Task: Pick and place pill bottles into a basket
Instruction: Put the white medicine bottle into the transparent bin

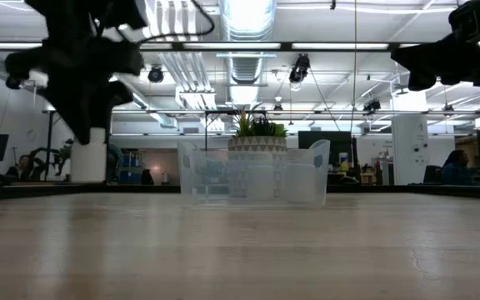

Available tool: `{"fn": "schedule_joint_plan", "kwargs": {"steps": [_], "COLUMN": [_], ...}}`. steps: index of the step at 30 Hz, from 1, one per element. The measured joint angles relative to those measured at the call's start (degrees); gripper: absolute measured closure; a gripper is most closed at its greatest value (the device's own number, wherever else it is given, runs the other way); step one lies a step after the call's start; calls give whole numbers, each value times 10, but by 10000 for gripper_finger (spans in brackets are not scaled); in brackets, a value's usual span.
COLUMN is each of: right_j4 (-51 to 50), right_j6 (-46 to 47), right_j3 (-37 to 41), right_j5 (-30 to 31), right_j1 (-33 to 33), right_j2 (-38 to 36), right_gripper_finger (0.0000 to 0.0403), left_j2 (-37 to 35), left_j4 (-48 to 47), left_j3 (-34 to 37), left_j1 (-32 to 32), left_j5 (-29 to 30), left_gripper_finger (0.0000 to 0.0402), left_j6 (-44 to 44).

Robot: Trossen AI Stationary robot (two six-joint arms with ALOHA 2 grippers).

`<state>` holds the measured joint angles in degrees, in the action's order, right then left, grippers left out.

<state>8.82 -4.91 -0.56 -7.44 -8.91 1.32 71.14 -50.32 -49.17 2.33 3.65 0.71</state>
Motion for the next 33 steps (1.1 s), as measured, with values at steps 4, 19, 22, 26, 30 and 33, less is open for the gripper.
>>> {"fn": "schedule_joint_plan", "kwargs": {"steps": [4,19,22,26,30,33], "right_j4": [0,0,0,0,0,0], "right_j6": [0,0,0,0,0,0], "right_j3": [0,0,0,0,0,0], "right_j5": [0,0,0,0,0,0], "right_j1": [0,0,0,0,0,0], "right_j2": [0,-1,0,0,0,0], "right_gripper_finger": [394,394,394,394,394,394], "left_j2": [2,164,193,215,216,216], "left_j4": [-16,-135,-136,-154,-147,-142], "left_j3": [-45,-274,-316,-369,-401,-410], "left_j1": [0,0,0,-1,-3,-8], "left_j5": [0,33,33,53,55,54], "left_gripper_finger": [261,261,261,261,261,261], "left_j6": [23,106,133,150,175,183]}}
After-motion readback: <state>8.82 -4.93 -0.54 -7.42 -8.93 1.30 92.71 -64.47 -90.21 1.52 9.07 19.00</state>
